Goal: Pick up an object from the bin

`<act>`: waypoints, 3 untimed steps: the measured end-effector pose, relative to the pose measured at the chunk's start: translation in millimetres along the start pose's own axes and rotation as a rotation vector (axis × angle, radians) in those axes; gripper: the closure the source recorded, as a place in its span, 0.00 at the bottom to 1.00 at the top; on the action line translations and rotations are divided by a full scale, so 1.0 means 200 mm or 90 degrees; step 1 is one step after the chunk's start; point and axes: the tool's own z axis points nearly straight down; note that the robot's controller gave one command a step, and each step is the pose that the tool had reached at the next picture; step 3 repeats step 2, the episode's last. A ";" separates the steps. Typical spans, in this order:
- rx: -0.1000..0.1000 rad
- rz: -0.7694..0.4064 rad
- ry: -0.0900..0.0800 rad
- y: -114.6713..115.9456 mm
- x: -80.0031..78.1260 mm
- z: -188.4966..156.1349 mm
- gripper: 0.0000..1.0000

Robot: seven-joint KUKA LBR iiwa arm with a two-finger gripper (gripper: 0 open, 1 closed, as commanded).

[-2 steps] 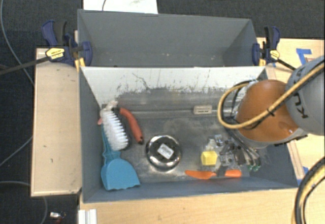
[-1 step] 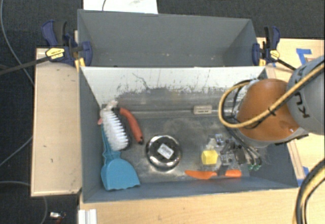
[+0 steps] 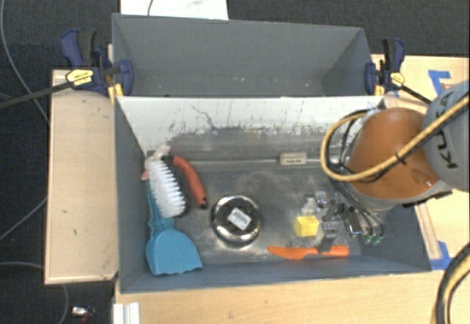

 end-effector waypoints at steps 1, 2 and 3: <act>0.001 0.001 -0.005 0.00 -0.01 -0.15 1.00; 0.000 0.002 0.000 0.00 0.00 -0.29 1.00; 0.000 0.002 0.000 0.00 0.00 -0.29 1.00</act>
Offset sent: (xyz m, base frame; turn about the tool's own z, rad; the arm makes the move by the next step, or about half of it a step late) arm 0.0014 0.0000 0.1095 0.0010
